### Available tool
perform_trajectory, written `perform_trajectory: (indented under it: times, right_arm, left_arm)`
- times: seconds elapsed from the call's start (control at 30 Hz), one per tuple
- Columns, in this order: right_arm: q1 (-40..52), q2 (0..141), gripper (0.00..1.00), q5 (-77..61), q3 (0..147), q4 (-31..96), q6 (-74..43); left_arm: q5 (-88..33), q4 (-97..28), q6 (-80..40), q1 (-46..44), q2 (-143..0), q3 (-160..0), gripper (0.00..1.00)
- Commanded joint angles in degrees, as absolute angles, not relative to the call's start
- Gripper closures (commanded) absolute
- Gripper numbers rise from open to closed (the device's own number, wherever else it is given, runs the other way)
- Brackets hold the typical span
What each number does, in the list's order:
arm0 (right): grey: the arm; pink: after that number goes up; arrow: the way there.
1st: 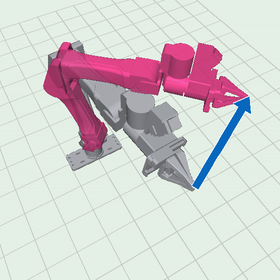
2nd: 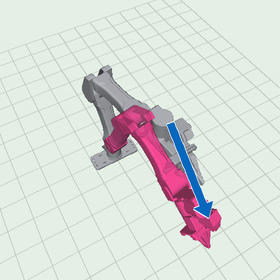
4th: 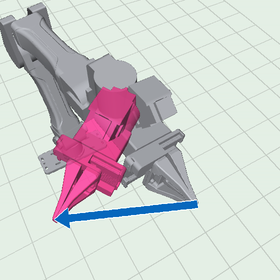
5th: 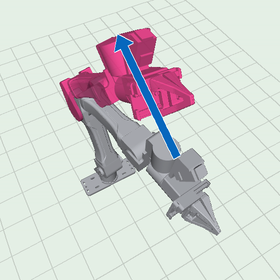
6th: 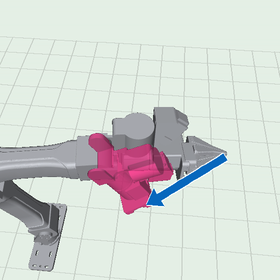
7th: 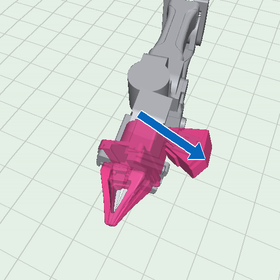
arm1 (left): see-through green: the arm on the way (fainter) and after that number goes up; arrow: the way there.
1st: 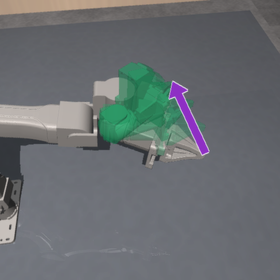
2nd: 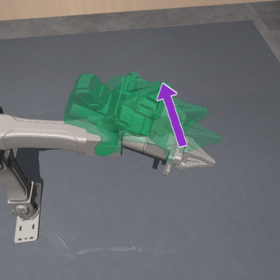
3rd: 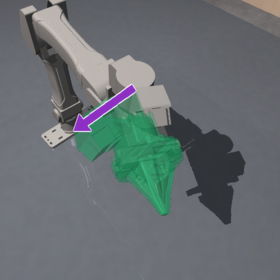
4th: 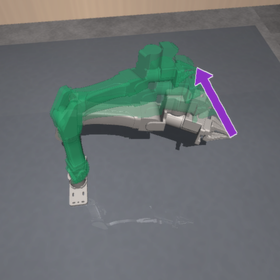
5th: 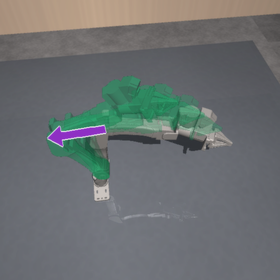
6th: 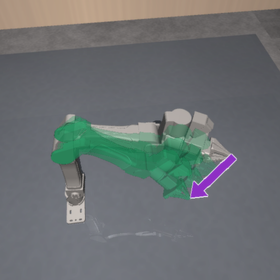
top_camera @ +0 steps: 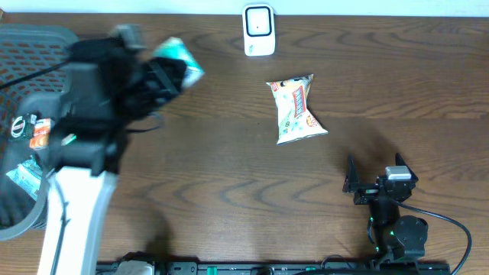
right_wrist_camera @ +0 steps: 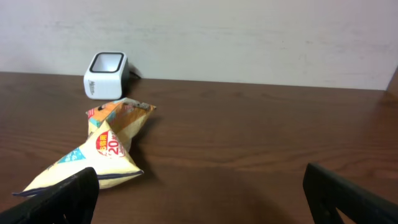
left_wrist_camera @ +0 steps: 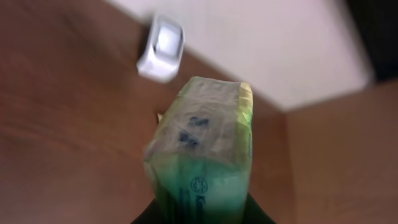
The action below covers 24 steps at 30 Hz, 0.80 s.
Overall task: Scan the item barcode
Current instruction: 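Carry the green packet to the scanner and drop it by the snack bag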
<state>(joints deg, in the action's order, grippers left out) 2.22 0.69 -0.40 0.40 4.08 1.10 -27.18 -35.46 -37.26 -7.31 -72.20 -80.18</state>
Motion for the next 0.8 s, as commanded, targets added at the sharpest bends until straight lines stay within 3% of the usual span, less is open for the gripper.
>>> perform_trajectory:
  times: [0.0, 0.43, 0.63, 0.77]
  right_arm:
    - [2.68, 0.34, 0.01, -0.58, 0.32, 4.34, 1.78]
    - [2.68, 0.34, 0.01, -0.58, 0.32, 4.34, 1.78]
    - [2.68, 0.34, 0.01, -0.56, 0.32, 4.34, 1.78]
    - [2.68, 0.34, 0.01, -0.58, 0.32, 4.34, 1.78]
  left_arm:
    - [-20.51, -34.74, -36.32, -15.55, -79.59, -80.62, 0.81]
    - [-15.18, -26.70, -36.38, -28.56, -106.98, -80.62, 0.77]
    - [-16.27, -21.67, -38.98, -31.16, -114.21, -80.62, 0.54]
    - [-17.76, -21.04, -38.87, -31.68, -114.32, -80.68, 0.53]
